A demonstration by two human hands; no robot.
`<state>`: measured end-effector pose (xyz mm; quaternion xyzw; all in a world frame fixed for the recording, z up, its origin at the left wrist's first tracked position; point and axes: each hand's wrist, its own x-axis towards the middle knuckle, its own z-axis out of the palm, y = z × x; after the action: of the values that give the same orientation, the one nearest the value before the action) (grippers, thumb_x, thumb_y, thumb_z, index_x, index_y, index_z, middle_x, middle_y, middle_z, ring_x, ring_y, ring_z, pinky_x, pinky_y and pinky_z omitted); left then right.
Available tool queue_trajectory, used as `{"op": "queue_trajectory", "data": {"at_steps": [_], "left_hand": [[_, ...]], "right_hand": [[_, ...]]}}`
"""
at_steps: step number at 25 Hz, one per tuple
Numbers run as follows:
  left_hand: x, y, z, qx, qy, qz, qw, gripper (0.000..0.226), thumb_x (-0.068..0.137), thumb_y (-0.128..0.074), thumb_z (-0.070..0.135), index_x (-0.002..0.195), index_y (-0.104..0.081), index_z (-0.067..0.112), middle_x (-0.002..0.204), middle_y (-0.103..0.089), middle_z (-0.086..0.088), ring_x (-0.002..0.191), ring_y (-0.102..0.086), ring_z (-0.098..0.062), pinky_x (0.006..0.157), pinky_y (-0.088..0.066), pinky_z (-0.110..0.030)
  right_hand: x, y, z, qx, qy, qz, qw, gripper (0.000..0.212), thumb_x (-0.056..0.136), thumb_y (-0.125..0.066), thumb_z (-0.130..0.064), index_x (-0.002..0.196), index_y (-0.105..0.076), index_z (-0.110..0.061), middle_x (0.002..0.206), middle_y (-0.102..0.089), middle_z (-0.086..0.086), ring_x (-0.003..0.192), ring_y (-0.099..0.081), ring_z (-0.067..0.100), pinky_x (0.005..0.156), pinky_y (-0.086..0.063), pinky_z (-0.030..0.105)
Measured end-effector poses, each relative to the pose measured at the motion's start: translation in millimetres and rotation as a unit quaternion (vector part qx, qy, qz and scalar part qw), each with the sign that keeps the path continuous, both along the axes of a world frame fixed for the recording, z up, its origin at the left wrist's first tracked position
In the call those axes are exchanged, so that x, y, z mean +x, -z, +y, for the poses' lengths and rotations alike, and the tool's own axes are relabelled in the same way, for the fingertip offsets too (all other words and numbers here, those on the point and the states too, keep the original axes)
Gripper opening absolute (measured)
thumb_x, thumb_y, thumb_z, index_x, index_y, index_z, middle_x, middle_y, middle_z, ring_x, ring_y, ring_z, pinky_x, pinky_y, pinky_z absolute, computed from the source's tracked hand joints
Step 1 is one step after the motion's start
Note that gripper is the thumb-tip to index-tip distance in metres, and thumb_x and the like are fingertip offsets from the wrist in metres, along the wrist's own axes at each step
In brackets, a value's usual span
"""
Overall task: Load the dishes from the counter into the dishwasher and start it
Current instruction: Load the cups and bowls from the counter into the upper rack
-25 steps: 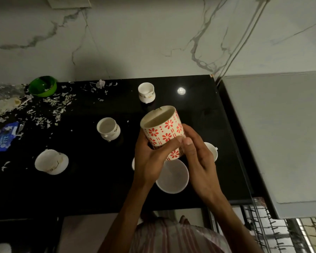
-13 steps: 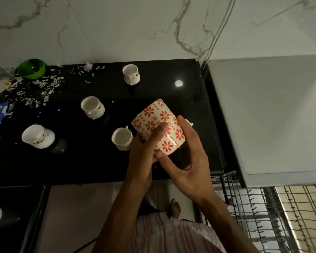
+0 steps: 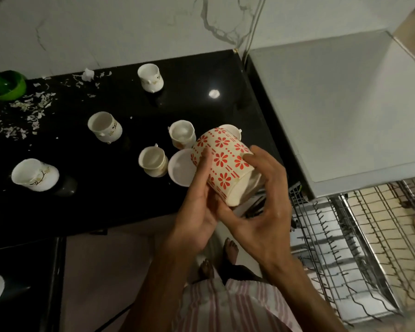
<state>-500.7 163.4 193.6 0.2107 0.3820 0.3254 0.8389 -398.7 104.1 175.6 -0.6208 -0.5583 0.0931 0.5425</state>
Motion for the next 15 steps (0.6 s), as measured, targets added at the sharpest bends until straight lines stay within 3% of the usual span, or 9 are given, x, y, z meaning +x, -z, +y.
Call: {"op": "queue_trajectory", "data": {"at_steps": [5, 11, 15], "left_hand": [[-2.8, 11.0, -21.0, -0.028, 0.029, -0.016, 0.999, 0.063, 0.088, -0.051, 0.056, 0.136, -0.053, 0.015, 0.129, -0.064, -0.012, 0.123, -0.059, -0.027, 0.112, -0.037, -0.049], [13.1, 32.1, -37.3, -0.059, 0.066, -0.043, 0.995, 0.072, 0.085, -0.059, 0.061, 0.139, -0.051, 0.014, 0.135, -0.058, -0.015, 0.129, -0.052, -0.033, 0.115, -0.031, -0.054], [40.9, 38.4, -60.0, -0.109, 0.082, -0.05, 0.989, 0.072, 0.087, -0.057, 0.063, 0.136, -0.055, 0.01, 0.135, -0.058, -0.017, 0.129, -0.052, -0.032, 0.115, -0.032, -0.05]], "right_hand": [[-3.6, 3.5, -30.1, -0.039, 0.033, -0.016, 0.999, 0.076, 0.064, -0.089, -0.012, 0.13, -0.052, -0.003, 0.137, -0.05, 0.014, 0.128, -0.047, 0.025, 0.102, -0.041, 0.03], [10.2, 3.1, -62.3, -0.062, 0.059, -0.02, 0.996, 0.075, 0.066, -0.085, -0.018, 0.133, -0.052, -0.006, 0.138, -0.05, 0.009, 0.125, -0.047, 0.02, 0.101, -0.036, 0.024], [32.8, 9.0, -89.0, -0.079, 0.077, -0.025, 0.994, 0.078, 0.067, -0.088, -0.02, 0.134, -0.052, -0.006, 0.138, -0.051, 0.009, 0.128, -0.047, 0.022, 0.104, -0.034, 0.024]]}}
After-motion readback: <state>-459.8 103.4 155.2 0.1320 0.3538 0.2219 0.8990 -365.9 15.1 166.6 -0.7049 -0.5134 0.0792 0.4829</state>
